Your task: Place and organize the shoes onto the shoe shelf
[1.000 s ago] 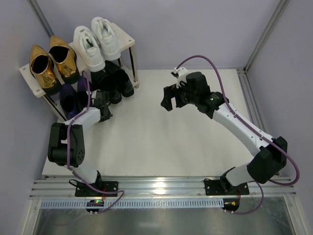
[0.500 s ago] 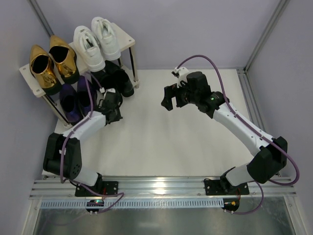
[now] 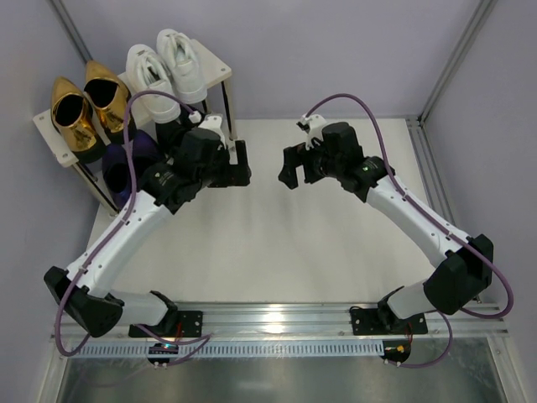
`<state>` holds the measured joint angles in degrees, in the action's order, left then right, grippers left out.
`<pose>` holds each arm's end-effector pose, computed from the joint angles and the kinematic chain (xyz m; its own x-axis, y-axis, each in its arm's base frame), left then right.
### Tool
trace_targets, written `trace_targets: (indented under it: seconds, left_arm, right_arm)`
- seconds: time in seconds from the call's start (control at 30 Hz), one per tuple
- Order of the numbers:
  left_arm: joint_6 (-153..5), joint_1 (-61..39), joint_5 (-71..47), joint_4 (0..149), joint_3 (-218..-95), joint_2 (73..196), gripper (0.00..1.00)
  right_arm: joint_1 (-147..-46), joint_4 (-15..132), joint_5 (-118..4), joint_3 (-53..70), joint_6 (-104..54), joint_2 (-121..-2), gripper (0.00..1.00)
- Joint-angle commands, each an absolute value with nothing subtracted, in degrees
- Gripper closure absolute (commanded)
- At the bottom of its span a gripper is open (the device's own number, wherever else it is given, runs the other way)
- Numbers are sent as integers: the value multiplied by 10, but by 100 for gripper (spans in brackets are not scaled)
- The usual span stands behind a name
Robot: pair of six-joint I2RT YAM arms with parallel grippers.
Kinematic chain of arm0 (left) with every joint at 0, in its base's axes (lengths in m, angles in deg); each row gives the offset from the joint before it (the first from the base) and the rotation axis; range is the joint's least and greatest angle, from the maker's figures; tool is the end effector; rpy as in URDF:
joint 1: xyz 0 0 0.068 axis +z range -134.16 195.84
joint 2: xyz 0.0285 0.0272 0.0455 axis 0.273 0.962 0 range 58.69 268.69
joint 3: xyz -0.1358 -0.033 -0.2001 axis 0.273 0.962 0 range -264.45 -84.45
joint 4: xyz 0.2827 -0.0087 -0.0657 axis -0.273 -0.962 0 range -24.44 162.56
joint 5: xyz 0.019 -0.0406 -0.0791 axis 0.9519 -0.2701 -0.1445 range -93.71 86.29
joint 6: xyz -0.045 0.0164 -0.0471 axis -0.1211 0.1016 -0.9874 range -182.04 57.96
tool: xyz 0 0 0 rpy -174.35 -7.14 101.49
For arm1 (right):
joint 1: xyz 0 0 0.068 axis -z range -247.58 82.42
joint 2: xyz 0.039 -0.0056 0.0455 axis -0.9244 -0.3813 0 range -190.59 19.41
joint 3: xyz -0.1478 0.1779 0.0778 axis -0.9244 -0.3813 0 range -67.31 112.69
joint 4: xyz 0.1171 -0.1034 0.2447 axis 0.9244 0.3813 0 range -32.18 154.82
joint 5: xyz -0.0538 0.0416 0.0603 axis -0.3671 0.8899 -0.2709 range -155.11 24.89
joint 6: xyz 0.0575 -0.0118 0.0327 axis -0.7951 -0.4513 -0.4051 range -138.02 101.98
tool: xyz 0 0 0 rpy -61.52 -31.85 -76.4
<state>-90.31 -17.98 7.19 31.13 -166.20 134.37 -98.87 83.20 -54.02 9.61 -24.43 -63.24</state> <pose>0.2824 -0.1769 0.3560 -0.6215 -0.1433 -0.7702 0.1410 0.9466 -0.2899 0.3182 0.2055 0.3124 -0.5115 -0.1825 -0.8397 -0.5970 0.7783 0.1945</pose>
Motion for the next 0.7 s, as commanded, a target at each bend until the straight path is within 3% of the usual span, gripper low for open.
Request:
trace_targets:
  seconds: [0.0, 0.67]
  left_arm:
    - [-920, -203, 85, 218, -1720, 1308, 0]
    - [-910, -207, 184, 83, -1840, 1207, 0]
  right_arm:
    - [-979, 828, -550, 109, -256, -618, 2]
    - [-854, 864, -547, 142, -313, -606, 2]
